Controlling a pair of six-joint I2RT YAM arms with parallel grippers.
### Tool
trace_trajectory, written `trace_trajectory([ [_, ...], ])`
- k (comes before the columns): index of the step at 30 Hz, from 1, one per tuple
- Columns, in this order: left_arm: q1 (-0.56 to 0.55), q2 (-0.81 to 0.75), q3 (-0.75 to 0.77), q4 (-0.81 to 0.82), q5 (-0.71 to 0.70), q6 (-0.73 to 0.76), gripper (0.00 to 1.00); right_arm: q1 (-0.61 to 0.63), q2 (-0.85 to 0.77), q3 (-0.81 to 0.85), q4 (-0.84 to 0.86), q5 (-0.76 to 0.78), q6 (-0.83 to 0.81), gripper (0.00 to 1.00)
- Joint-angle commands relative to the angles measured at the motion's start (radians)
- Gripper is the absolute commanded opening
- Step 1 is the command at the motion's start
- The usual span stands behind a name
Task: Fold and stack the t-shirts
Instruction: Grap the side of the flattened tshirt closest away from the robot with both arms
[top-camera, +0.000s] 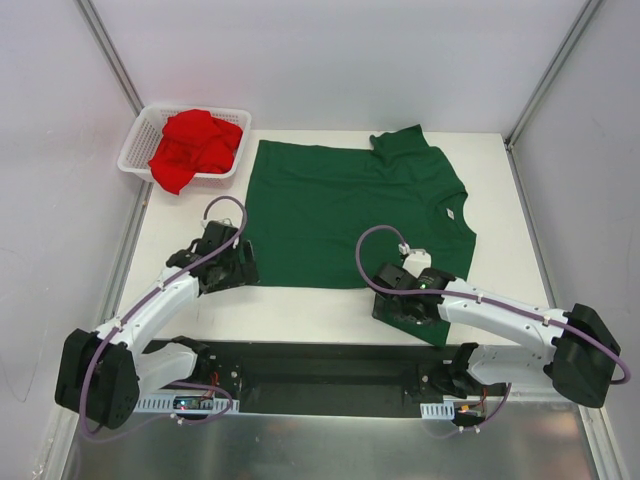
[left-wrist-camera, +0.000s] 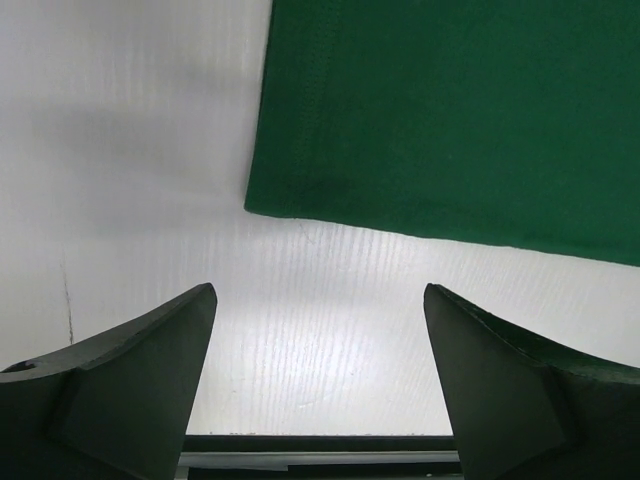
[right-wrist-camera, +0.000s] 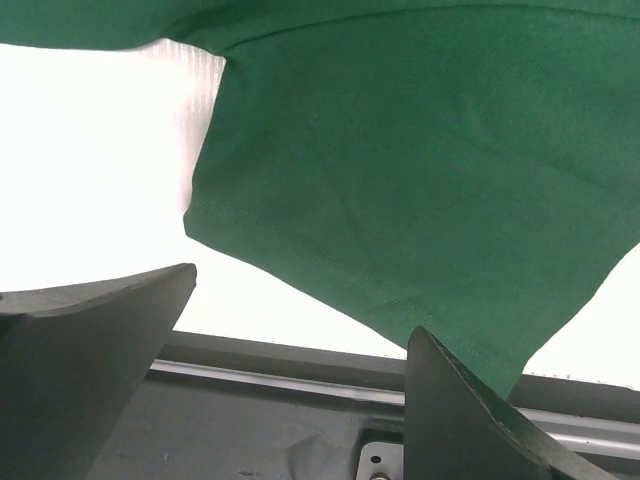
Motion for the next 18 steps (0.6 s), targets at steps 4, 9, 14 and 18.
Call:
trace_trajectory([
  [4, 0.057, 0.016, -0.052, 0.031, 0.056, -0.015, 0.83, 0.004, -0.027, 0.046, -0.003, 0.007, -0.019, 0.96],
  [9, 0.063, 0.069, -0.041, 0.050, 0.051, -0.015, 0.81, 0.005, -0.036, 0.042, -0.004, 0.009, -0.021, 0.96],
  [14, 0.065, 0.123, -0.009, 0.079, 0.045, -0.015, 0.74, 0.004, -0.040, 0.037, 0.000, 0.007, -0.019, 0.96],
  [18, 0.065, 0.180, 0.011, 0.105, 0.047, -0.014, 0.72, 0.004, -0.043, 0.037, -0.001, 0.009, -0.019, 0.96],
])
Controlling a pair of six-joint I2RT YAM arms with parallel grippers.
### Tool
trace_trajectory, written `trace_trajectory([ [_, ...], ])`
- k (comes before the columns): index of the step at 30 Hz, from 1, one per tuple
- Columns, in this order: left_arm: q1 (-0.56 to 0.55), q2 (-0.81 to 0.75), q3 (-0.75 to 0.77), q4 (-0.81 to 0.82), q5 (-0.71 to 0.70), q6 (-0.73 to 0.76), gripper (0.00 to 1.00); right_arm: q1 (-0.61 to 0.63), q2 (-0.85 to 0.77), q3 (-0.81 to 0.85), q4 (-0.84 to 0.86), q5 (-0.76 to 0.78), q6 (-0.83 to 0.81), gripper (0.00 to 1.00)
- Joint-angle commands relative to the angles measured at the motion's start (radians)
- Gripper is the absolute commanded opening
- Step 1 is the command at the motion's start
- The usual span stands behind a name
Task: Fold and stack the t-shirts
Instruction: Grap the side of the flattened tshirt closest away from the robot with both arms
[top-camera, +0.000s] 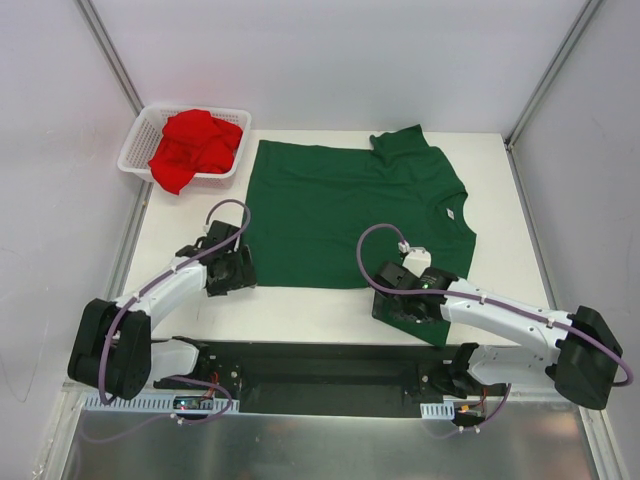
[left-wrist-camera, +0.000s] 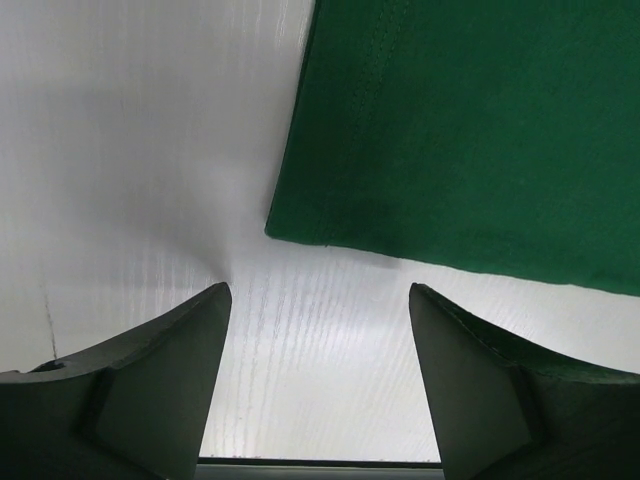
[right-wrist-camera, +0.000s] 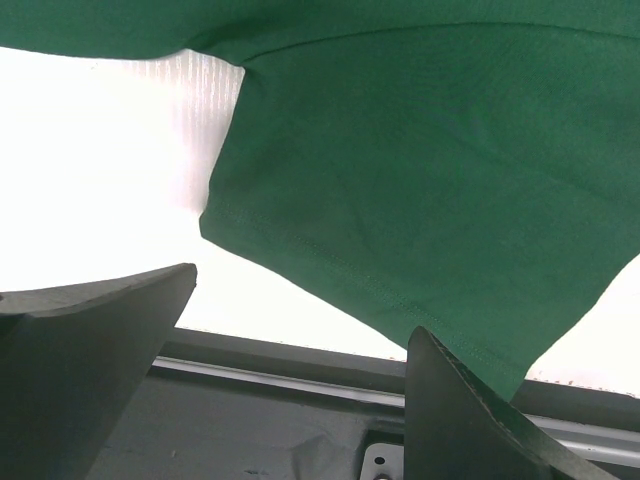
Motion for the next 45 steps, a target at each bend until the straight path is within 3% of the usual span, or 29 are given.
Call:
trace_trajectory([
  [1, 0.008, 0.048, 0.048, 0.044, 0.014, -0.009, 0.72, 0.004, -0.030, 0.026, -0.007, 0.011, -0.004, 0.96],
  [32, 0.038, 0.129, 0.073, 0.105, -0.060, 0.000, 0.67, 0.004, -0.052, 0.034, -0.036, 0.020, 0.002, 0.96],
  [45, 0.040, 0.140, 0.074, 0.104, -0.023, 0.017, 0.54, 0.004, -0.041, 0.039, -0.031, 0.020, 0.000, 0.96],
])
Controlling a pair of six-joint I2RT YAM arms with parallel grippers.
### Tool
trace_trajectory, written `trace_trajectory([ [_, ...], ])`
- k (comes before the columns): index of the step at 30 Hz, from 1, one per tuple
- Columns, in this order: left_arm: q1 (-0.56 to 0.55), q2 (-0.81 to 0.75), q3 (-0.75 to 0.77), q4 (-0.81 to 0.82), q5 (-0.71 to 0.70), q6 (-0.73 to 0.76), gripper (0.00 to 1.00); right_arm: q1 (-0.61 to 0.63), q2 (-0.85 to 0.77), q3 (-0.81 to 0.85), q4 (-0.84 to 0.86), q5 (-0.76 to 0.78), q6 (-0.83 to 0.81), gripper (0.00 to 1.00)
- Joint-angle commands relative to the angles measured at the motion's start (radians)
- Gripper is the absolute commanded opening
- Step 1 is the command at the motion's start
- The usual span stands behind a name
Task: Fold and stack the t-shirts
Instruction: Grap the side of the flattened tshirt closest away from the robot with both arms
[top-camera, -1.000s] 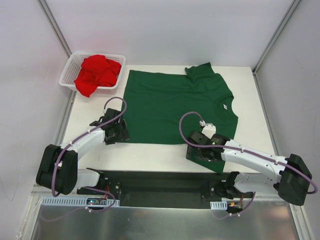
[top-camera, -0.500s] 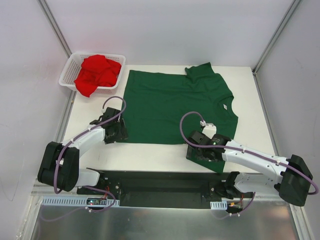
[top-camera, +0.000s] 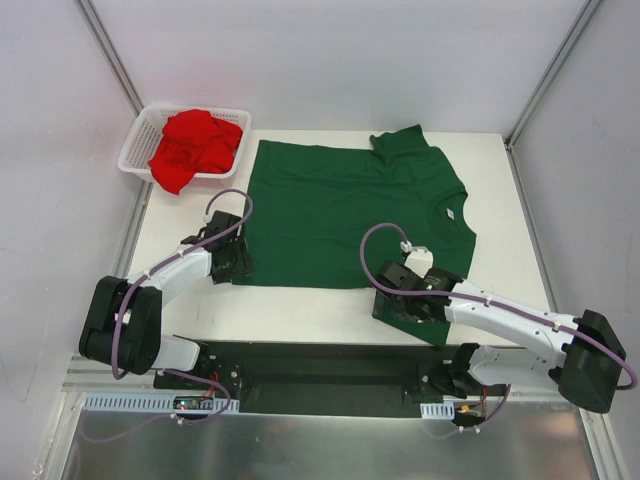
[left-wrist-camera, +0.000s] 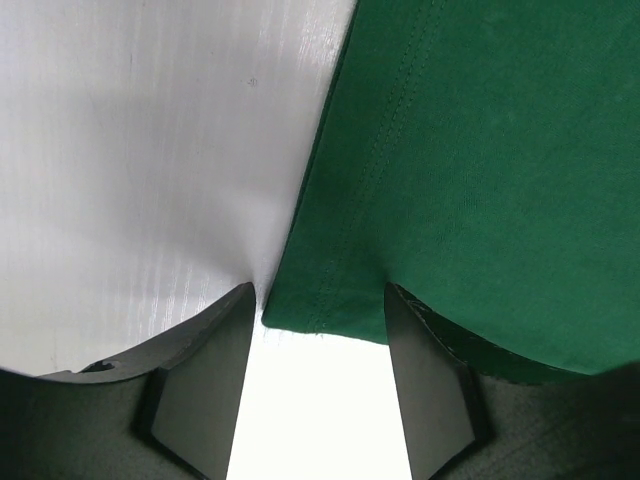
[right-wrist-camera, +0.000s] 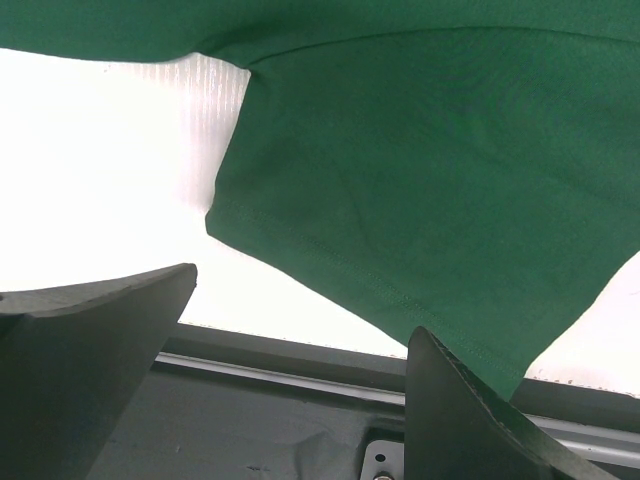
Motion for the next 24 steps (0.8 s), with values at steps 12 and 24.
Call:
trace_trajectory([
  [12, 0.026, -0.035, -0.012, -0.021, 0.069, 0.036, 0.50, 0.004, 0.010, 0.054, -0.013, 0.014, -0.006, 0.96],
  [24, 0.032, -0.075, -0.040, -0.054, 0.080, 0.021, 0.50, 0.004, 0.010, 0.049, -0.008, 0.013, -0.006, 0.96],
])
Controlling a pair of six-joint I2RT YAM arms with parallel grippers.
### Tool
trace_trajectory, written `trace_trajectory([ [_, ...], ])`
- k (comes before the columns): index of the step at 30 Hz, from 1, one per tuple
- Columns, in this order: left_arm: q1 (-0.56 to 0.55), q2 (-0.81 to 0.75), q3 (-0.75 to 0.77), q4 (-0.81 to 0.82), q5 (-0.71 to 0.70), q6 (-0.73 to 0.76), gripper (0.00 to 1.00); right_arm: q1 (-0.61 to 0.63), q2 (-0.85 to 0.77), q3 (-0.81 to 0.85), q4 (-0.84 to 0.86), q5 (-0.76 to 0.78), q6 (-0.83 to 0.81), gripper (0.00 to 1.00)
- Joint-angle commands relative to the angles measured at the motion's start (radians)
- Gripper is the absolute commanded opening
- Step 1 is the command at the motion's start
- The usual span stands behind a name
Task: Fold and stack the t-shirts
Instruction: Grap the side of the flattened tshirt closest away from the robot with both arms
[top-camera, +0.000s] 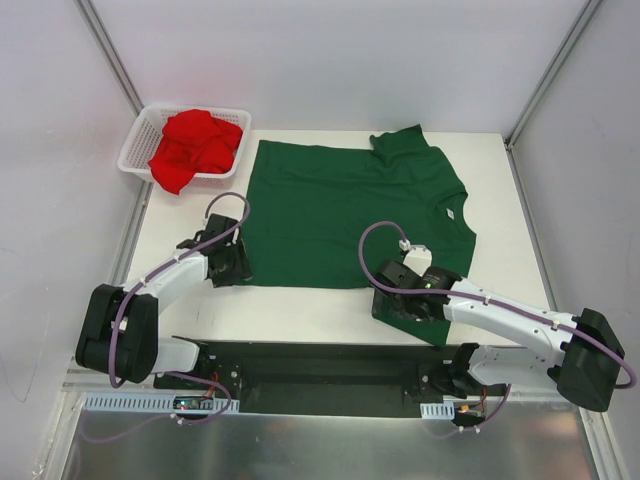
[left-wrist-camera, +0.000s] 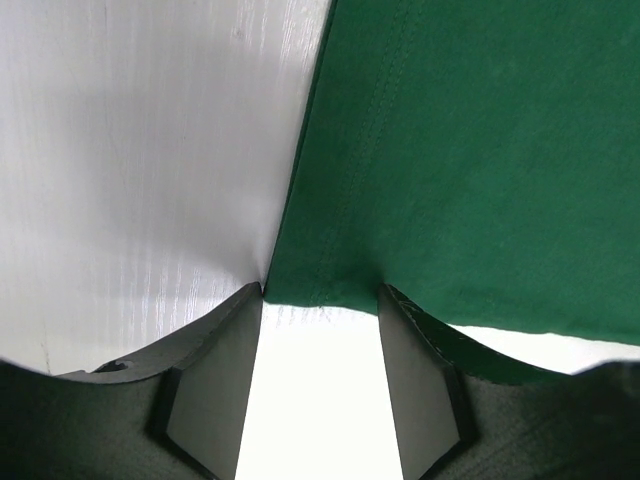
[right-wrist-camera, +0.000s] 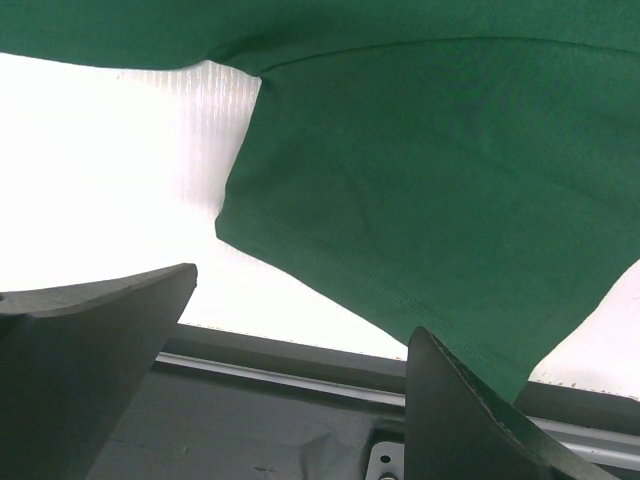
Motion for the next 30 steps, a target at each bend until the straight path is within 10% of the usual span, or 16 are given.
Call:
trace_trajectory([
  [1, 0.012, -0.032, -0.014, -0.035, 0.015, -0.005, 0.49, 0.004, -0.003, 0.032, -0.011, 0.013, -0.004, 0.96],
  [30, 0.030, 0.060, 0.039, -0.038, 0.006, 0.010, 0.34, 0.004, -0.020, 0.034, -0.034, 0.025, 0.002, 0.96],
])
